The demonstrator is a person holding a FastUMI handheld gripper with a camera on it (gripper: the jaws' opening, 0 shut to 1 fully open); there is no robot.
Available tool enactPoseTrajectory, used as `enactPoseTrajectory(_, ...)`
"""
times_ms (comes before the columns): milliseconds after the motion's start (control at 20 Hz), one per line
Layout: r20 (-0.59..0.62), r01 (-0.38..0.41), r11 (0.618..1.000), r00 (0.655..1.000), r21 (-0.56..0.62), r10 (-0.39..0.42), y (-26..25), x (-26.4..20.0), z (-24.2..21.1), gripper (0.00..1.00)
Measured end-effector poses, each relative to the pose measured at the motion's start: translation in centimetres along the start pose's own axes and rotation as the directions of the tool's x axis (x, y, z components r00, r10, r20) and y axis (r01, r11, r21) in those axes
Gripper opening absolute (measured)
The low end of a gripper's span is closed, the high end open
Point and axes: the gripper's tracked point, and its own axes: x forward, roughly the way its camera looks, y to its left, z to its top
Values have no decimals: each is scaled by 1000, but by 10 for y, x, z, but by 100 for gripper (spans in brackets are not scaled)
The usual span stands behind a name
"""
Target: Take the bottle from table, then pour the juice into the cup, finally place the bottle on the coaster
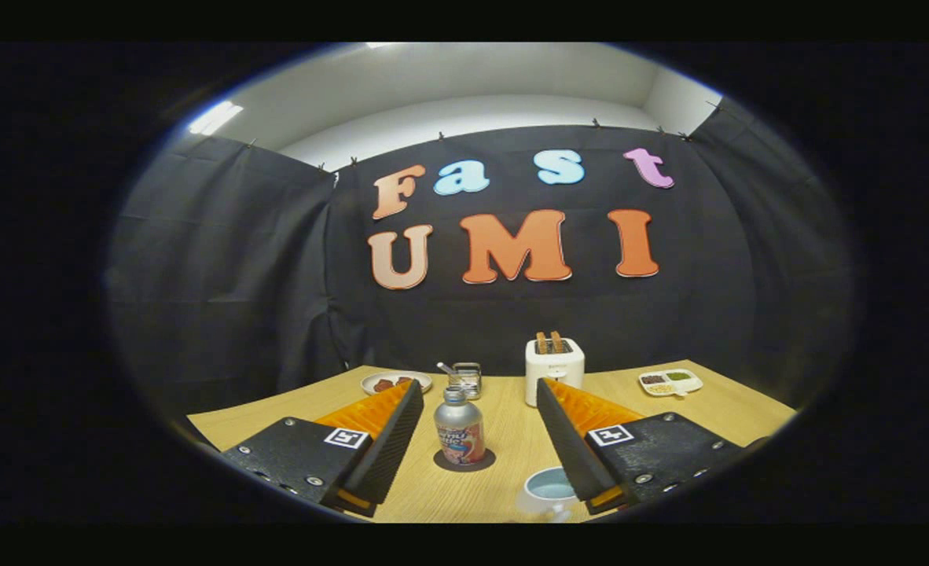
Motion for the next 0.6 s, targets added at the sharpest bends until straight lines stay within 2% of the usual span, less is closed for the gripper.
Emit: enactPoseTrajectory(600,157,40,999,987,1,-40,-51,-46,52,87)
